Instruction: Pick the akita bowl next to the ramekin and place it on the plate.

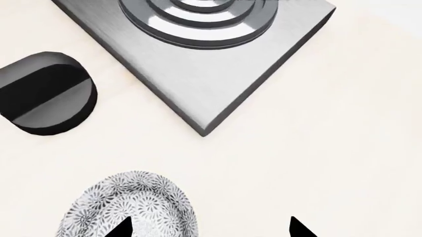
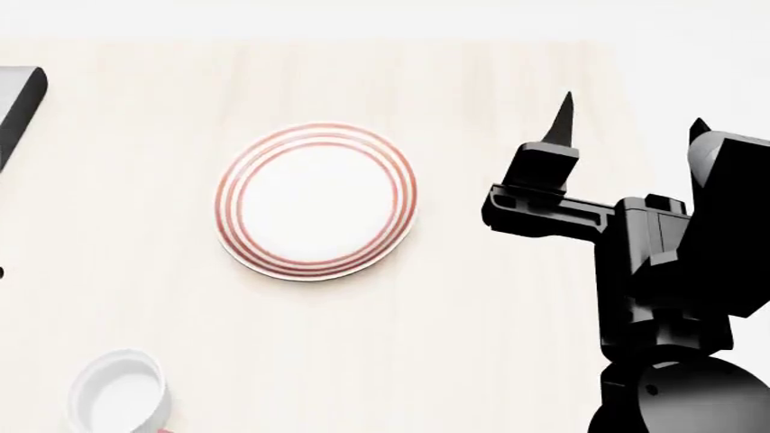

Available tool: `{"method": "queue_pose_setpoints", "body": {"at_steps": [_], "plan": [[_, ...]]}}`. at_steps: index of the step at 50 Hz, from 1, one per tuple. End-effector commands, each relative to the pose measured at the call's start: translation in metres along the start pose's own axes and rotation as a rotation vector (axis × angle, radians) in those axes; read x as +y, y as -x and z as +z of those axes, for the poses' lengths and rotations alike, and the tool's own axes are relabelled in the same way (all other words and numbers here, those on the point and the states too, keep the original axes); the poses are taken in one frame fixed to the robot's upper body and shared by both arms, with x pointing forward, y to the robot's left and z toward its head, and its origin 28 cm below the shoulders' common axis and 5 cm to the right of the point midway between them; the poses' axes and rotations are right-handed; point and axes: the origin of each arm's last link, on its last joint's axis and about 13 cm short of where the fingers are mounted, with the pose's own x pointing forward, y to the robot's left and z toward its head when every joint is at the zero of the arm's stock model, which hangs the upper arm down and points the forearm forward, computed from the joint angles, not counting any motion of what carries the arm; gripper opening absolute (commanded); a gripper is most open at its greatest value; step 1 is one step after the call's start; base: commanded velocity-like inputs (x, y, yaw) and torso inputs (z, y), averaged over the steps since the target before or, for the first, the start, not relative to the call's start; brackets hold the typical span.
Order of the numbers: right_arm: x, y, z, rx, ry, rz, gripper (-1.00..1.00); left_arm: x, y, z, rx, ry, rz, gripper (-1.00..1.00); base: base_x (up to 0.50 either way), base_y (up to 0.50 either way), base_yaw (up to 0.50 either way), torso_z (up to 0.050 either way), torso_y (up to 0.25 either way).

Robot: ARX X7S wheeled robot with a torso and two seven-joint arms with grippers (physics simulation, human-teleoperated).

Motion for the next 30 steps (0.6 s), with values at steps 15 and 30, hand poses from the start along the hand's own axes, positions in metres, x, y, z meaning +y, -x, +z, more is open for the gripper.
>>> {"method": "queue_pose_setpoints", "body": {"at_steps": [15,30], "plan": [[-0.0002,0.0000,-0.0005,0.004,-0.004,0.000,1.00,0.0014,-0.0006,-0.0019,-0.006,0.012,0.002,1.00,0.00,0.00,0.00,0.000,-0.135],[-0.0004,-0.0003,-0.0008,0.004,-0.005,0.001,1.00,0.0040,-0.0004,-0.0057,-0.008,0.009,0.008,1.00,0.00,0.00,0.00,0.000,-0.005]]}}
